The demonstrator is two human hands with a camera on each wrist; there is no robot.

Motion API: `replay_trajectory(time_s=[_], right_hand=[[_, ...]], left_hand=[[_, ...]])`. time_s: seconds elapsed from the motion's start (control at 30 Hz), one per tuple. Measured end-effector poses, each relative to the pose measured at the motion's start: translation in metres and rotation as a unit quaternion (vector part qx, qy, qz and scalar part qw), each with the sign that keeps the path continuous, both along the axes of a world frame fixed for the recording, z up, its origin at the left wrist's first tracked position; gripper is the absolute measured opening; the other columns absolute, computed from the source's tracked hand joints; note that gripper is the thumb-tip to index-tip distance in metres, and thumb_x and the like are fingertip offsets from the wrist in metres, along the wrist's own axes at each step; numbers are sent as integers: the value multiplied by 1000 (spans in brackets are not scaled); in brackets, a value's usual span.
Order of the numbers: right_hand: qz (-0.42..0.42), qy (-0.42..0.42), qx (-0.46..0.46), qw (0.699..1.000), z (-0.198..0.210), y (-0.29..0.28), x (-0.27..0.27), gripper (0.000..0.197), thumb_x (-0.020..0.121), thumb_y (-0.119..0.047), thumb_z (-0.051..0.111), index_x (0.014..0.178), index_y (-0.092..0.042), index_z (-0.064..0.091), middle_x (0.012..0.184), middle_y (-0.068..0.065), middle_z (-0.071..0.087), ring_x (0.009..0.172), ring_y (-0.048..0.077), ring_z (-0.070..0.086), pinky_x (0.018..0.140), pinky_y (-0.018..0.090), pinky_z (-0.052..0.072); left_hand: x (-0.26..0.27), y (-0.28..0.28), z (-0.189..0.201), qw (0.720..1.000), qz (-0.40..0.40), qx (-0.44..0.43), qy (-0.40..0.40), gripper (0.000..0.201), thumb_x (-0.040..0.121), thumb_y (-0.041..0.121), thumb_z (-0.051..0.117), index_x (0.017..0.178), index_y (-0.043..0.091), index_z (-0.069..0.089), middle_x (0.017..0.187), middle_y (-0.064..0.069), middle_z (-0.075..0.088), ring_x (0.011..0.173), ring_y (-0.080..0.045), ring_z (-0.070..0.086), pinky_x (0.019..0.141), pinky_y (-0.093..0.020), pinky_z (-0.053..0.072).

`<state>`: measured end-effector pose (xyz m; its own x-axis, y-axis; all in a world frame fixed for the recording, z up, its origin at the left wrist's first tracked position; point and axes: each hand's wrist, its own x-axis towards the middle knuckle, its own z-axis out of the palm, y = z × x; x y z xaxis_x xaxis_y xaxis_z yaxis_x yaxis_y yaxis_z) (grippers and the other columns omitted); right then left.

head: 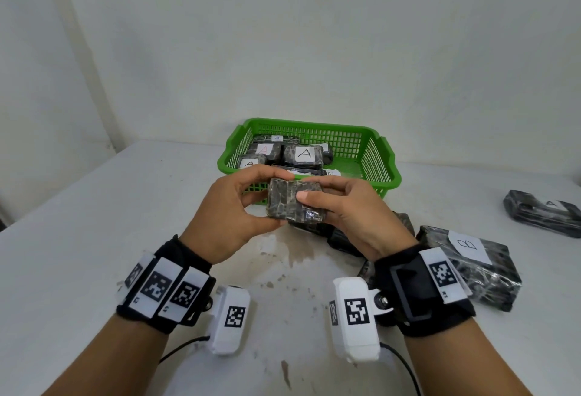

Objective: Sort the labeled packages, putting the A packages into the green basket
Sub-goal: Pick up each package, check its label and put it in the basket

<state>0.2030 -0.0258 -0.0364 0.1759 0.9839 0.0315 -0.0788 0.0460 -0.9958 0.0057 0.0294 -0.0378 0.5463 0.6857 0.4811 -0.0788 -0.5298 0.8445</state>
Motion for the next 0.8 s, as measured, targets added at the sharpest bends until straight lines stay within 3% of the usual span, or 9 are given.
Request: replay_trajectory(time_s=[0.1, 0.2, 0.33, 0.5, 0.67, 0.8], right_hand=[[9, -13, -6, 1000, -2, 1, -7, 53, 64, -23, 94, 111, -5, 77, 106, 15, 80, 104, 36, 76, 101, 53, 57], [5, -24, -2, 1000, -4, 2, -9, 48, 67, -20, 95, 109, -6, 78, 104, 15, 81, 102, 36, 77, 100, 53, 58], [37, 11, -9, 999, 2, -1, -4, 65, 57, -19, 92, 117, -5, 72, 108, 16, 80, 104, 35, 76, 97, 48, 59], [40, -2, 1, 999, 3, -4, 5, 57, 69, -5, 88, 122, 0, 69, 111, 18, 79, 107, 37, 76, 98, 52, 58], [32, -3, 13, 999, 4, -3, 2, 61, 62, -15, 89, 119, -2, 71, 110, 16, 80, 106, 35, 76, 98, 51, 58], [9, -35, 57, 998, 4, -4, 6, 48, 75, 1, 86, 120, -8, 71, 111, 12, 80, 106, 31, 77, 93, 45, 62]], left_hand=[[1, -2, 0, 1000, -6, 10, 9, 57, 66, -14, 82, 114, 14, 69, 115, 4, 70, 112, -15, 67, 93, -26, 55], [0, -2, 1, 1000, -5, 14, 19, 57, 66, -11, 84, 114, 15, 70, 115, 5, 71, 112, -13, 67, 93, -26, 55], [-4, 0, 4, 1000, 7, 1, -1, 57, 65, -13, 84, 113, 14, 70, 114, 3, 71, 111, -14, 67, 93, -29, 56], [-4, 0, 6, 1000, 8, -2, -7, 58, 63, -13, 85, 111, 15, 70, 113, 5, 71, 111, -13, 68, 94, -29, 56], [-4, -2, 7, 1000, 5, -7, -1, 59, 64, -13, 84, 114, 14, 68, 115, 5, 70, 112, -14, 67, 97, -33, 55], [-4, -4, 7, 999, -19, -26, 11, 78, 66, 1, 88, 134, 20, 56, 131, 6, 62, 129, -9, 55, 104, -32, 49]])
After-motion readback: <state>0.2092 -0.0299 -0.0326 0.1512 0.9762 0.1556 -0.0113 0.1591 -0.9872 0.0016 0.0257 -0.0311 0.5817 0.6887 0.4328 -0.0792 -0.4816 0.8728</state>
